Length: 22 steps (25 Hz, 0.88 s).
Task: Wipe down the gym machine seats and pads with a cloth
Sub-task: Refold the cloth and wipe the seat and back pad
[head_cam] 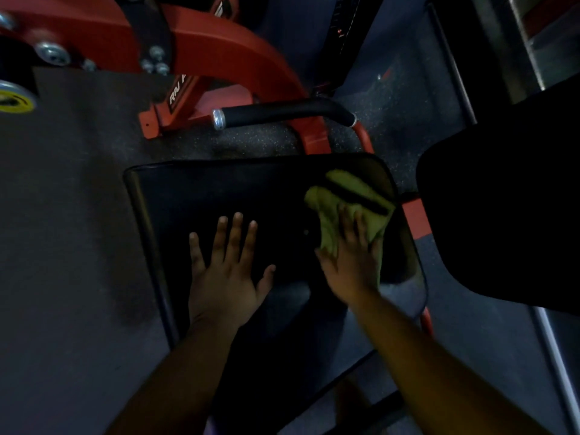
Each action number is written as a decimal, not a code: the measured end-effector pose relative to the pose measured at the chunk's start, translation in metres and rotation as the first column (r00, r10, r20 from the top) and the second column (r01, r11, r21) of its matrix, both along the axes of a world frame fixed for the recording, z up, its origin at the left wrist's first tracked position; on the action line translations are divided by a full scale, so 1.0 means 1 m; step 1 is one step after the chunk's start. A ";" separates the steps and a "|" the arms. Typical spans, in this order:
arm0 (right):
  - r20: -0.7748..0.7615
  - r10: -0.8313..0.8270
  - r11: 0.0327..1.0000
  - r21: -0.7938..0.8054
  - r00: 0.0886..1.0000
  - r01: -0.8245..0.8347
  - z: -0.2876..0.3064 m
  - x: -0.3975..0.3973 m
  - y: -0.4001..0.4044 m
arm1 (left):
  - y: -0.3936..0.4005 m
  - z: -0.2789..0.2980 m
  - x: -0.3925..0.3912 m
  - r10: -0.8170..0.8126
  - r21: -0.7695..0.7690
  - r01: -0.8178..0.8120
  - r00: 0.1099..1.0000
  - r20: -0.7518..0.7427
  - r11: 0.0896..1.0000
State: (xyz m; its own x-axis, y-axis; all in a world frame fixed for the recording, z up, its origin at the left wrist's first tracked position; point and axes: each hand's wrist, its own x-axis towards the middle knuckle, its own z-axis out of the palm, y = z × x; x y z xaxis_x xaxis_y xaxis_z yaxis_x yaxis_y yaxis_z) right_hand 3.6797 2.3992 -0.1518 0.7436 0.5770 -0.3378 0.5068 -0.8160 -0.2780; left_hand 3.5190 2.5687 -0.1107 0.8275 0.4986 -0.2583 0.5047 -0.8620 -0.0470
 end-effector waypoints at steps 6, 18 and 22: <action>-0.043 0.094 0.979 -0.178 0.995 -0.100 -0.005 0.010 0.001 | 0.000 0.001 0.001 0.005 0.002 -0.005 1.000 0.003 1.000; -0.114 -0.172 0.970 -0.190 0.978 0.148 0.010 -0.068 -0.101 | -0.001 0.001 0.001 0.005 -0.008 -0.005 0.999 -0.038 1.000; -0.117 -0.480 0.855 -0.282 0.869 0.435 0.009 -0.046 -0.101 | -0.002 -0.001 -0.001 0.008 -0.007 -0.008 1.000 -0.029 1.000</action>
